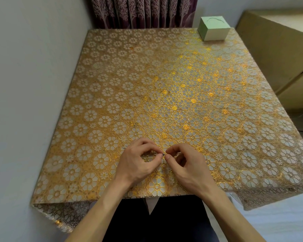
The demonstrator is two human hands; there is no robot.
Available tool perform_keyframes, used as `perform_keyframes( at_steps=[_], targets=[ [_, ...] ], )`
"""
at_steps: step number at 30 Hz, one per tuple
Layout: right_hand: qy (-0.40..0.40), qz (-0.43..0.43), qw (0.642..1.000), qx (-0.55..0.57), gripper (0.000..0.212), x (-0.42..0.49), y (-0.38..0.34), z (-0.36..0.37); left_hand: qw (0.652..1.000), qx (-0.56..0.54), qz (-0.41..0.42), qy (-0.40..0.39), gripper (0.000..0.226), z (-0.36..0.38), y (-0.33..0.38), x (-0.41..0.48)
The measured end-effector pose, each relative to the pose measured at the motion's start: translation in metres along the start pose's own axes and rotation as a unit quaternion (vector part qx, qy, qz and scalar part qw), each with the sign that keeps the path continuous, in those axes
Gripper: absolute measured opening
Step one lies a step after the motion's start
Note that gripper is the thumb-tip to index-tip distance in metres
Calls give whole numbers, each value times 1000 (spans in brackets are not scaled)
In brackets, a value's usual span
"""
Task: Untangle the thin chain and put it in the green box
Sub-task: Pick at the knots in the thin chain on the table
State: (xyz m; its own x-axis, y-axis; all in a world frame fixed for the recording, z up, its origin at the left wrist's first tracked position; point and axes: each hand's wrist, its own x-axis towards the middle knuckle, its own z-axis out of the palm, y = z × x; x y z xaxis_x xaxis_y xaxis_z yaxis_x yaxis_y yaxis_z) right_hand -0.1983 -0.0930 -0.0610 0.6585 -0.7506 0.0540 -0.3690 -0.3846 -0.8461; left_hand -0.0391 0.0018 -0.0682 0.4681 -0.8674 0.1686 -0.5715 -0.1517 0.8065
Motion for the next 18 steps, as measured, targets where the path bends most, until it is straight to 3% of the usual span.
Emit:
perform_keyframes(
  at_steps=[18],
  targets=[
    [-12, -62, 991, -115, 7, 1, 3, 2, 1000, 22, 8, -4, 15, 0, 1, 0]
  ],
)
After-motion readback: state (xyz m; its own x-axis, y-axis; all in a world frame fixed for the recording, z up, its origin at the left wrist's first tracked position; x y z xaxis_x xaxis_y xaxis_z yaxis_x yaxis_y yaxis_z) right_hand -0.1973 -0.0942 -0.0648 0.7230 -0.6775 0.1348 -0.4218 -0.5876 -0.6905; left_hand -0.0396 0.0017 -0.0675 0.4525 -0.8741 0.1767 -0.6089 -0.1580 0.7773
